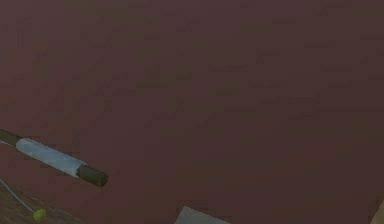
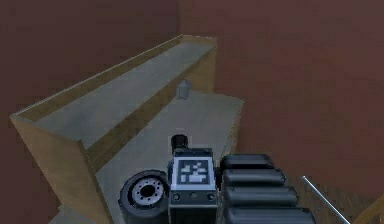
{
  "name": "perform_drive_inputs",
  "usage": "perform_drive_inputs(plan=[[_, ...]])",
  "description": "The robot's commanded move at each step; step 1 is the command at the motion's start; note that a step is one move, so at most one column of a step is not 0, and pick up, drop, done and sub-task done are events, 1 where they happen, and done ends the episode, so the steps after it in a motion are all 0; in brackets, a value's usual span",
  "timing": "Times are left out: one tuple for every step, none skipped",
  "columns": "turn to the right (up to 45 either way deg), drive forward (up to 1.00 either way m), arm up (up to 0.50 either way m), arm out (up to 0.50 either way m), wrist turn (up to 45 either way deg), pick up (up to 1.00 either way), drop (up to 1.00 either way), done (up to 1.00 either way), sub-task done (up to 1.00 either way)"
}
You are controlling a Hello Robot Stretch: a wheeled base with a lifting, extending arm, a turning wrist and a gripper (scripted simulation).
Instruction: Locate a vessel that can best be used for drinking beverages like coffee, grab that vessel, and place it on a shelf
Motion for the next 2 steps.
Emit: perform_drive_inputs(plan=[[0.0, 0.00, 0.00, 0.42, 0.0, 0.00, 0.00, 0.00, 0.00], [0.0, 0.00, 0.00, 0.00, 45.0, 0.00, 0.00, 0.00, 0.00]])
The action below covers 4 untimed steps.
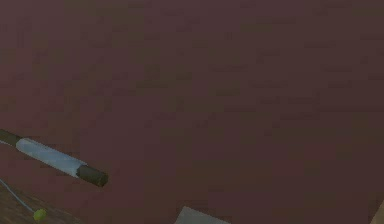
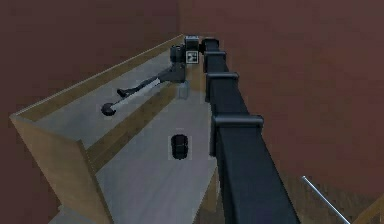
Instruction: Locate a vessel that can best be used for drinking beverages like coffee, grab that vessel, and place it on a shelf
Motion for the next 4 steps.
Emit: perform_drive_inputs(plan=[[0.0, 0.00, 0.00, 0.00, 45.0, 0.00, 0.00, 0.00, 0.00], [0.0, 0.00, 0.00, 0.00, 30.0, 0.00, 0.00, 0.00, 0.00], [0.0, 0.00, -0.10, 0.00, 0.0, 0.00, 0.00, 0.00, 0.00], [0.0, 0.00, -0.32, 0.00, 0.0, 0.00, 0.00, 0.00, 0.00]])
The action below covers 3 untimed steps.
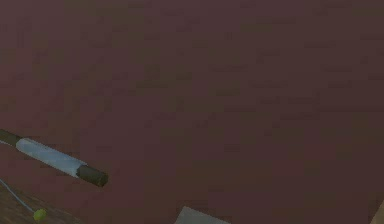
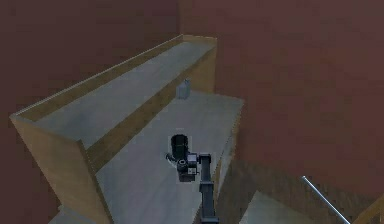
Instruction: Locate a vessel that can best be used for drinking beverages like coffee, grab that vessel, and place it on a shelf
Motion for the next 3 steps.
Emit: perform_drive_inputs(plan=[[0.0, 0.00, 0.00, 0.00, 0.0, 1.00, 0.00, 0.00, 0.00], [0.0, 0.00, 0.10, 0.00, 0.0, 0.00, 0.00, 0.00, 0.00], [0.0, 0.00, 0.32, 0.00, 0.0, 0.00, 0.00, 0.00, 0.00]])
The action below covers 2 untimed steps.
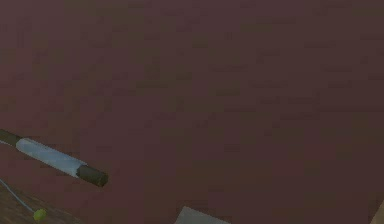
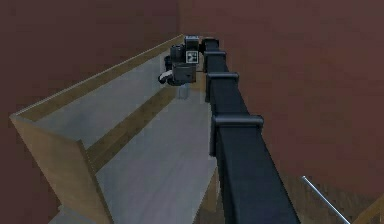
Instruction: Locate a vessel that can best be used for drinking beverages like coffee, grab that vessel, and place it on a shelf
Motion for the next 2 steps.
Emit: perform_drive_inputs(plan=[[0.0, 0.00, 0.00, 0.00, -45.0, 0.00, 0.00, 0.00, 0.00], [0.0, 0.00, 0.00, 0.00, -45.0, 0.00, 0.00, 0.00, 0.00]])
